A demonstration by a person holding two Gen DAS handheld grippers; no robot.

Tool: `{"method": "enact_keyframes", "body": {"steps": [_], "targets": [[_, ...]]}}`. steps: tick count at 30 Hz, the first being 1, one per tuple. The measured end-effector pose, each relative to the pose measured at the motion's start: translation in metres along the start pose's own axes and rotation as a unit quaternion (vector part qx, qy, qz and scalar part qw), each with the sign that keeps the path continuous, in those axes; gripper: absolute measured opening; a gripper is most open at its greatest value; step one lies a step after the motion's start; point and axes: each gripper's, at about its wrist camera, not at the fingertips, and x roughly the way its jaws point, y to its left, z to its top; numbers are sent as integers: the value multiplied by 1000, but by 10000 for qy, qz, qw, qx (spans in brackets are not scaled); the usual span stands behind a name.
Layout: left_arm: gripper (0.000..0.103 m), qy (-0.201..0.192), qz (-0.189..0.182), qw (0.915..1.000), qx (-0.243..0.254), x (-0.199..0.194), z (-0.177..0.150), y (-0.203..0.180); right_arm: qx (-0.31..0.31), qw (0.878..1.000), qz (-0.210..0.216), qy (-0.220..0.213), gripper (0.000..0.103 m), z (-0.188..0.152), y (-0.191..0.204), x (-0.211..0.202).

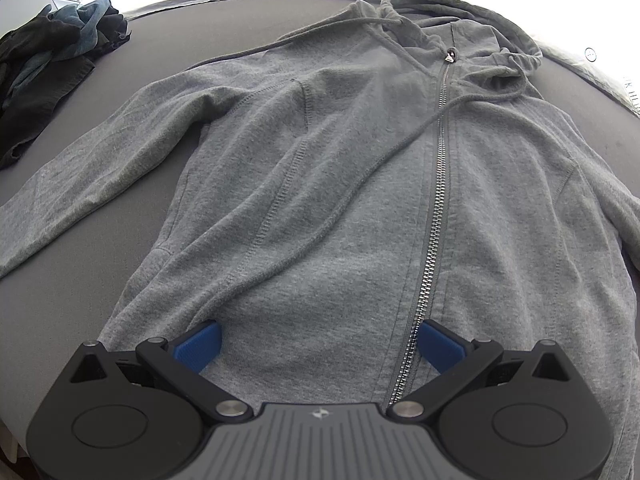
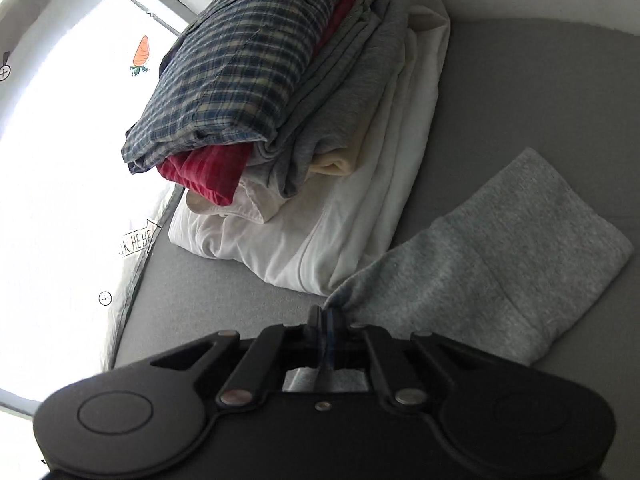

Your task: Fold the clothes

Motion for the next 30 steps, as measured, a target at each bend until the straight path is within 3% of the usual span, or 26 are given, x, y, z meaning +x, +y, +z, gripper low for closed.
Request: {"method": "enact_keyframes", "body": {"steps": [4,5,7,8,11,12,15,20,21,23,27,30], "targets": [[103,-5,0,10000,12,0,0,0,107,9857,1451,-852,2,7,14,-63],[103,-13,-2,10000,18,0,0,0,62,9805,1686,-1010,2,7,16,-78],[103,-24,-7,10000,29,0,0,1,-67,9792,1693,-1119,2,6,18,-97],[103,-26,-10,10000,34,0,0,2,-123,9809,1617,-1074,2,3,17,-99],[103,-28,-16,10000,43,-1,0,3,-439,9952,704,-524,2,-14,-3,-91],[103,-30,-17,10000,46,-1,0,3,-560,9980,278,-128,2,-21,-13,-82],[103,-33,-16,10000,43,-1,0,3,-698,9911,-825,782,3,-44,-43,-55],[103,-36,-13,10000,45,-1,0,3,-497,9954,-673,460,13,-40,-54,-64],[103,-36,-13,10000,47,-1,0,3,-653,9954,-627,328,18,-35,-49,-65],[103,-35,-14,10000,49,-1,-1,3,-971,9933,-608,114,35,-26,-39,-64],[103,-38,-12,10000,46,-1,-1,3,-1735,9824,-679,-105,38,-10,-19,-47],[103,-33,-12,10000,46,-1,-1,3,-2304,9705,-692,-178,55,4,-6,-26]]}}
